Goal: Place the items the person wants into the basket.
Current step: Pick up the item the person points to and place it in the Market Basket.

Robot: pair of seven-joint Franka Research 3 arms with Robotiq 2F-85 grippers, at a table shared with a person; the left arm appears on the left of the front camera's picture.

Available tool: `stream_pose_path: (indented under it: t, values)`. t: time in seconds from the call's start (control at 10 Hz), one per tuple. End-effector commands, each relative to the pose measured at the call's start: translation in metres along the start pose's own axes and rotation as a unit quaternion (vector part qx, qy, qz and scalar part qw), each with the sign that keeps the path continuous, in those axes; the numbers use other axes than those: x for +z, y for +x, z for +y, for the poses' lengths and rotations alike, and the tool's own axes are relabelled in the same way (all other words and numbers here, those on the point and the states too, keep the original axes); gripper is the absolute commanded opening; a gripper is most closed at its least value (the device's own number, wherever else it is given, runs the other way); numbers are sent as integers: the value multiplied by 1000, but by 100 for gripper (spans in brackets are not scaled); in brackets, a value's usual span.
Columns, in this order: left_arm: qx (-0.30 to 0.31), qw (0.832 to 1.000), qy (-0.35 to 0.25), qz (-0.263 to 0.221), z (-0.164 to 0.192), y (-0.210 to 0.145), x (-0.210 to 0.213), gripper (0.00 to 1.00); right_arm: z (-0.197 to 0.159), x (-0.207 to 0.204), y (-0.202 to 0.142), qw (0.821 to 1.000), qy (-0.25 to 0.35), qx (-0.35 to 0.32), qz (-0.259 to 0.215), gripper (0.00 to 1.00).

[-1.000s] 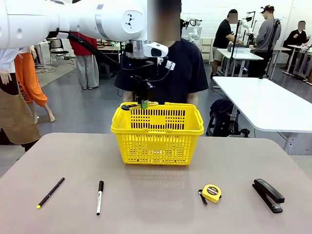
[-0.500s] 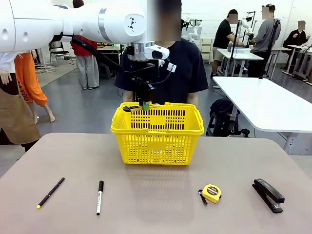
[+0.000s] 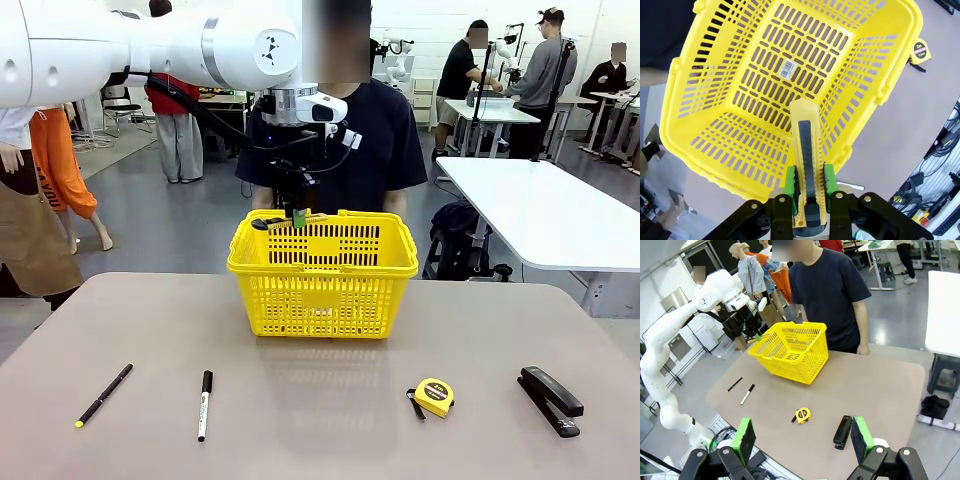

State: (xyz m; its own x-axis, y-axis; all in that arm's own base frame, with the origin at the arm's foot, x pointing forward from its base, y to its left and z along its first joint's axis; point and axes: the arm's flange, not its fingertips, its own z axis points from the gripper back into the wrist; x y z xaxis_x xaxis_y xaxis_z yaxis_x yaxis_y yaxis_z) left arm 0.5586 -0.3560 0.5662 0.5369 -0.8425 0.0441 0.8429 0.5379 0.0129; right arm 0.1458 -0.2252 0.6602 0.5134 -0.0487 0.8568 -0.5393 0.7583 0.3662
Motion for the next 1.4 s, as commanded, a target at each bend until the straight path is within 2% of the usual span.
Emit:
stream_pose_path:
  t: [0.0,0.3,0.6,0.8,1.3]
  values:
    - [-33,999,0,15,10,3,-12,26,1,-2,-1,1000,12,4,-5,100]
    - [-84,996,26,-10,13,2,-28,26,1,-2,-1,1000,12,4,-5,100]
    - [-123,992,29,-28,25,26,-40,26,1,-2,-1,1000,12,4,-5,100]
    - [-133,991,11,-28,36,48,-52,26,1,-2,-1,1000,12,4,-5,100]
    - [-117,993,-25,-14,65,62,-82,26,1,-2,-1,1000,12,4,-5,100]
